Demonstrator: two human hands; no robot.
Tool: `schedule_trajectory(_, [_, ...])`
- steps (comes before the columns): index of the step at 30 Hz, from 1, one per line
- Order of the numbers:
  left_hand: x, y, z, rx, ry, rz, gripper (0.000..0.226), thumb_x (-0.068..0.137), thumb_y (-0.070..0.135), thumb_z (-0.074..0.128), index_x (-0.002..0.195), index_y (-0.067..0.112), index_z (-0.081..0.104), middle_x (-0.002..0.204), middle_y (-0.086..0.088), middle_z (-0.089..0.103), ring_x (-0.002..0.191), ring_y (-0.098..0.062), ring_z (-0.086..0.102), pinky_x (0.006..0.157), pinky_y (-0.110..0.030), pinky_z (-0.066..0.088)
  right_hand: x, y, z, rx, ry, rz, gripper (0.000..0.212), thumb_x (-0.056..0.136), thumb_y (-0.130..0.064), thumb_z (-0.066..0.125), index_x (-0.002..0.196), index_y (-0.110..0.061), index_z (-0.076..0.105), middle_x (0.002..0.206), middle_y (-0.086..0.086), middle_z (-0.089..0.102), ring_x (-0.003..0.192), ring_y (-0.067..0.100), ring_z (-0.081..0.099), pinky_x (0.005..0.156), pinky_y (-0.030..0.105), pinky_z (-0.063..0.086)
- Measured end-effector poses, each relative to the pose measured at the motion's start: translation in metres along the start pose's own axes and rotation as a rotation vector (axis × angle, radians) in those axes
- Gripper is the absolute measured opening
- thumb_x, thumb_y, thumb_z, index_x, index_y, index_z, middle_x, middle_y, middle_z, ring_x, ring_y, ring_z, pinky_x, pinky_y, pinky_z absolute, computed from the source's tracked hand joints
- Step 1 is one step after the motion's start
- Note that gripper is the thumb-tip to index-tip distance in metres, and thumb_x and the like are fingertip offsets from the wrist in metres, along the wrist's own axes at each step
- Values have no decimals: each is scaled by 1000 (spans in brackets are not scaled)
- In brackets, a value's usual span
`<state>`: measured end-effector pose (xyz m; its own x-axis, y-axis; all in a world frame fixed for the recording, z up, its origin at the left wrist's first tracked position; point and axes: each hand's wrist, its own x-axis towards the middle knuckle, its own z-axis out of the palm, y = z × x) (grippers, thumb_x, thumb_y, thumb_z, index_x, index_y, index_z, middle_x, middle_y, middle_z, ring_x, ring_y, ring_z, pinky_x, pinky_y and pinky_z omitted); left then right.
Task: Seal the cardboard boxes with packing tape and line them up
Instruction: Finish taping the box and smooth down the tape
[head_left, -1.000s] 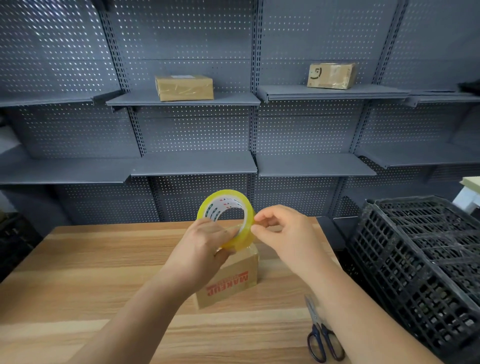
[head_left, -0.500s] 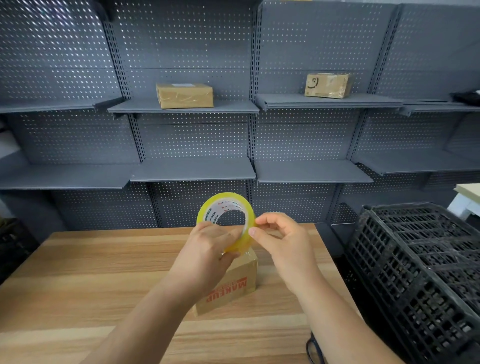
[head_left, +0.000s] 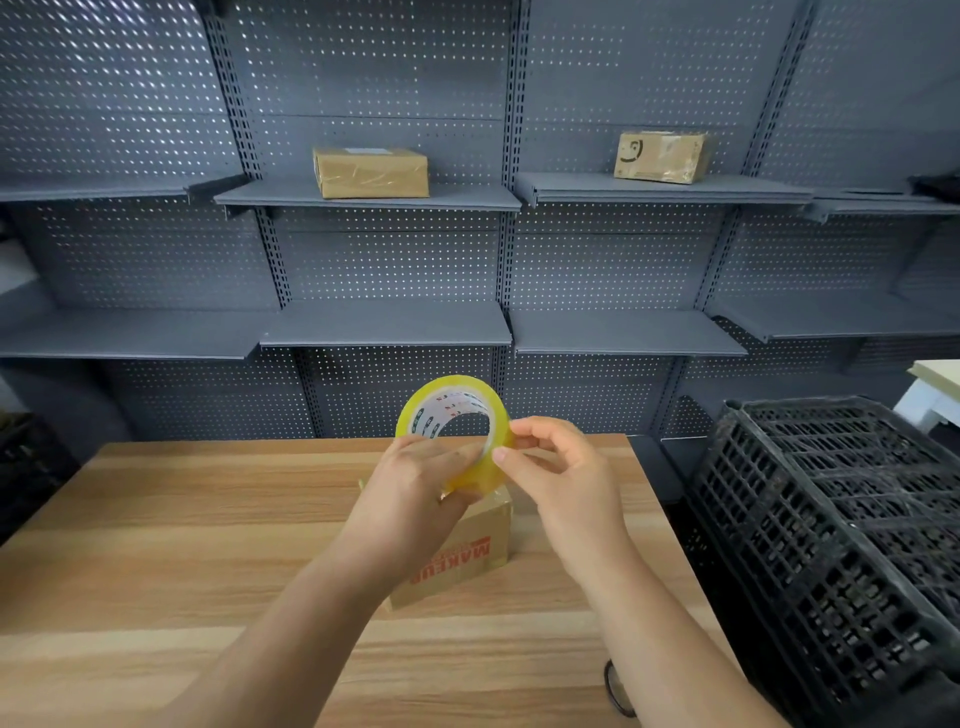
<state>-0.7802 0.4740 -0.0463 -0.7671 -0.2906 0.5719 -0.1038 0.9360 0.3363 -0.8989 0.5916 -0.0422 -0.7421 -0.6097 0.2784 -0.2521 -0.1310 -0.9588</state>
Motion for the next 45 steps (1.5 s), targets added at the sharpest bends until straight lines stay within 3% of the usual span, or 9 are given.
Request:
schedule_trajectory(5, [-6,5,-3,-47,1,-42,35,72,12,82,104,22,71,71,28,46,73,0,41,78,-13,32,-2,-3,2,-53,-21,-71,23,78,-9,80,88,-26,69,98,-10,65,93,2,61,77,10,47])
schedule_trajectory(10, [-7,5,-4,-55,1,-17,31,72,13,78,102,20,70,76,36,43,84,20,43,87,-3,27,-3,1,6,8,-27,5,25,78,-10,80,90,-29,69,99,-12,65,94,8,63,77,13,48])
schedule_trajectory(14, [-4,6,-6,-39,24,-26,31,71,16,76,102,20,71,74,24,48,73,4,37,86,-1,26,1,1,6,44,-37,15,27,78,-8,79,92,-29,70,100,-10,66,95,12,64,77,17,50])
schedule_trajectory(18, [-1,6,-6,-36,7,-45,32,72,14,79,103,20,72,69,28,41,72,0,39,81,-10,32,3,-1,6,51,-33,-10,28,79,-5,77,93,-27,69,100,-9,66,96,1,61,75,10,47])
schedule_trajectory(23, [0,4,-6,-5,17,-56,30,71,16,79,101,16,73,68,19,50,71,-3,37,82,-10,31,10,2,7,95,-30,45,28,76,-7,79,87,-32,72,96,-10,69,95,7,63,87,28,51])
schedule_trajectory(30, [0,-4,-7,-7,-7,-69,27,74,17,79,99,21,71,69,26,44,71,-1,42,80,-14,32,10,0,13,0,-22,-51,17,75,-1,79,74,-15,69,100,-7,66,94,-2,61,76,6,43])
schedule_trajectory(34, [-4,-4,-8,-68,10,-145,32,75,17,81,103,29,70,72,24,55,78,0,50,80,-18,35,15,-4,5,24,-83,3,14,80,-5,76,82,-16,69,90,-7,69,83,0,62,74,11,47])
schedule_trajectory(40, [-4,-6,-13,-36,-51,-123,32,76,19,80,103,31,69,71,23,54,73,-1,46,82,-9,32,26,-13,-2,-460,-136,-242,17,83,-8,72,94,-20,78,88,-12,71,82,1,63,75,7,46])
schedule_trajectory(45, [-7,-8,-16,45,-95,-73,36,72,17,83,103,28,69,73,14,61,71,-9,47,80,-18,35,29,-19,0,-747,-160,-439,11,85,-12,68,88,-18,77,83,-8,68,76,9,60,73,26,51])
